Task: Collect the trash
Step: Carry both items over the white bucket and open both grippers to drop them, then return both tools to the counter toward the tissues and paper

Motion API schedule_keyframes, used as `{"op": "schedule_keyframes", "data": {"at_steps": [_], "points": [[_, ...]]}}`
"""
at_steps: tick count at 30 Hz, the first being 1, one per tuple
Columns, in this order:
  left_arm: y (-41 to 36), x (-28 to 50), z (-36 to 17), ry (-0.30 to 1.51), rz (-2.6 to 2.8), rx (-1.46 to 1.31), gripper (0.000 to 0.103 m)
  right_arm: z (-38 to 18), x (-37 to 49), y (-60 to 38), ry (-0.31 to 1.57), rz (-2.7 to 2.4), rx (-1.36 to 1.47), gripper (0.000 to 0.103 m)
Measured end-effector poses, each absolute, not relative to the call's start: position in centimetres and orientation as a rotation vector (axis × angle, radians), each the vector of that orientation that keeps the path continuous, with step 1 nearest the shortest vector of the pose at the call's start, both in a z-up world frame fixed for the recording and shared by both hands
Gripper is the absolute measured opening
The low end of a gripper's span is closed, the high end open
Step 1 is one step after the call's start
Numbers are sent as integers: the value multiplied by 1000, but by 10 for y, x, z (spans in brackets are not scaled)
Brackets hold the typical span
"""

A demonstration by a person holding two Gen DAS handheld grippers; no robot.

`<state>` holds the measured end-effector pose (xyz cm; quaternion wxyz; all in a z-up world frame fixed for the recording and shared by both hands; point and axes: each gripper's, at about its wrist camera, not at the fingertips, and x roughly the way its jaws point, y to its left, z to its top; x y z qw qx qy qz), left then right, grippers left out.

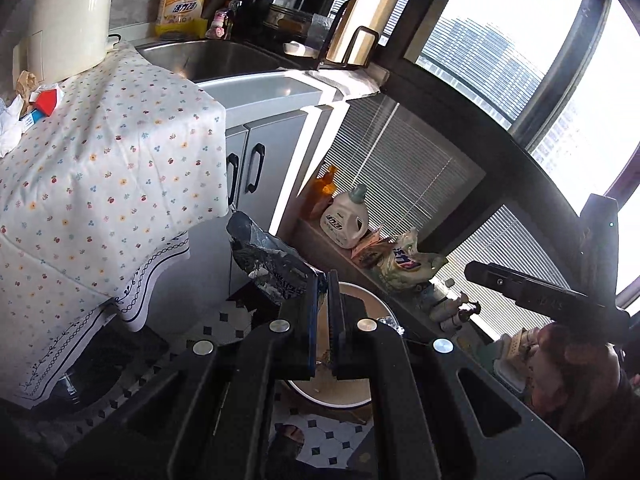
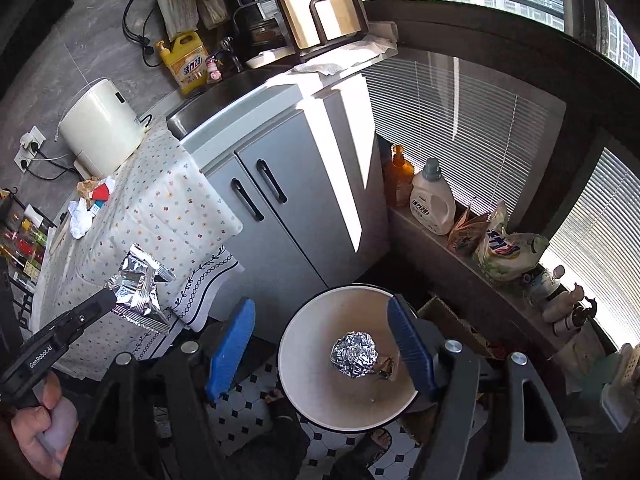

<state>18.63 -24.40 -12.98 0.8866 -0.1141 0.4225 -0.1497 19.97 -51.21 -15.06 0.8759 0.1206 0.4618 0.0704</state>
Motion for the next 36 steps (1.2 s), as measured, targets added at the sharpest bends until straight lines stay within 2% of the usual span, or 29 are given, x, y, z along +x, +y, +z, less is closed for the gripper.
{"op": "schedule_keyframes", "data": {"at_steps": [17,18,19,20,21,24,26,29,36], "points": [[-350,210,-165,1023,-586,-197,6,-159,143,-607,974,-106,342,68],[-352,211,-166,1032,-613,-218,9,-159,142,-608,973,-112,343,68],[-355,212,-167,1039,-628,-229,25,-160,140,-609,973,-116,344,68],[-356,211,-166,1032,-626,-223,50,-160,139,-610,974,-119,346,68],[-356,210,-163,1012,-610,-213,57,-161,139,-610,975,-121,349,68],[-347,212,-158,995,-587,-215,64,-163,139,-609,981,-121,358,68],[-336,213,-154,981,-546,-209,75,-164,141,-605,983,-111,359,68],[-316,213,-150,966,-495,-220,83,-162,147,-593,982,-81,344,68],[-262,204,-140,921,-355,-266,91,-156,169,-554,977,14,296,72]]}}
